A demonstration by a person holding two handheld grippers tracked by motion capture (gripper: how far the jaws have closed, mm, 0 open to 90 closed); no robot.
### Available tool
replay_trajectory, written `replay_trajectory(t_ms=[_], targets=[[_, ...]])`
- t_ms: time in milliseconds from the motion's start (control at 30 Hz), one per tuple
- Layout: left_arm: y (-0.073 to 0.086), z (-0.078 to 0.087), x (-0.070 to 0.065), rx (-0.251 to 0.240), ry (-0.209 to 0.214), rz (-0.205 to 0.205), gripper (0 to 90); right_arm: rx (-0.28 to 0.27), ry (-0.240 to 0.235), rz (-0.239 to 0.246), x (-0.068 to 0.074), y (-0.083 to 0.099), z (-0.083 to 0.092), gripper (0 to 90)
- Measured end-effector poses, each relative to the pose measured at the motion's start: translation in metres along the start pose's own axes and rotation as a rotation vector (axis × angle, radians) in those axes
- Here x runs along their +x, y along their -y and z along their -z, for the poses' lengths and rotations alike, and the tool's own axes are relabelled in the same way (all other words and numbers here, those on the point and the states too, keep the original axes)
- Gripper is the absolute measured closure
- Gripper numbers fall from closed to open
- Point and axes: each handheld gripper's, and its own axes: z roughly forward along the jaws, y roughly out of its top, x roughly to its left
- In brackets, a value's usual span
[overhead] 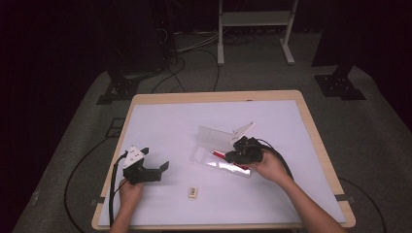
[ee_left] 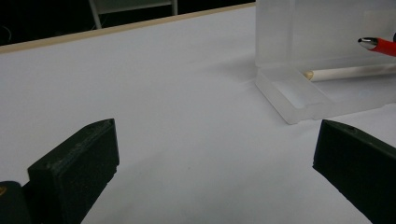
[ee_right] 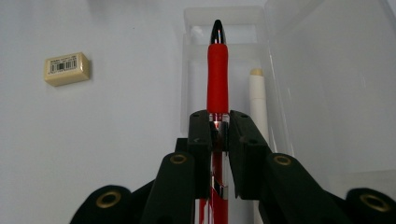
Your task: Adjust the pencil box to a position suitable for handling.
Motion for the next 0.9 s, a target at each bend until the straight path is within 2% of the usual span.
replay_trajectory(t_ms=[167, 900], targets=[[0.000, 0.000, 0.000, 0.000, 0.000, -0.001, 0.0, 0.011, -0.004, -0.021, -0.002, 0.001, -0.006, 78.9], [0.000, 0.000, 0.000, 0.000, 0.002, -0.002, 0.0, 0.047, -0.014, -0.026, -0.006, 0.006, -0.025, 78.9]])
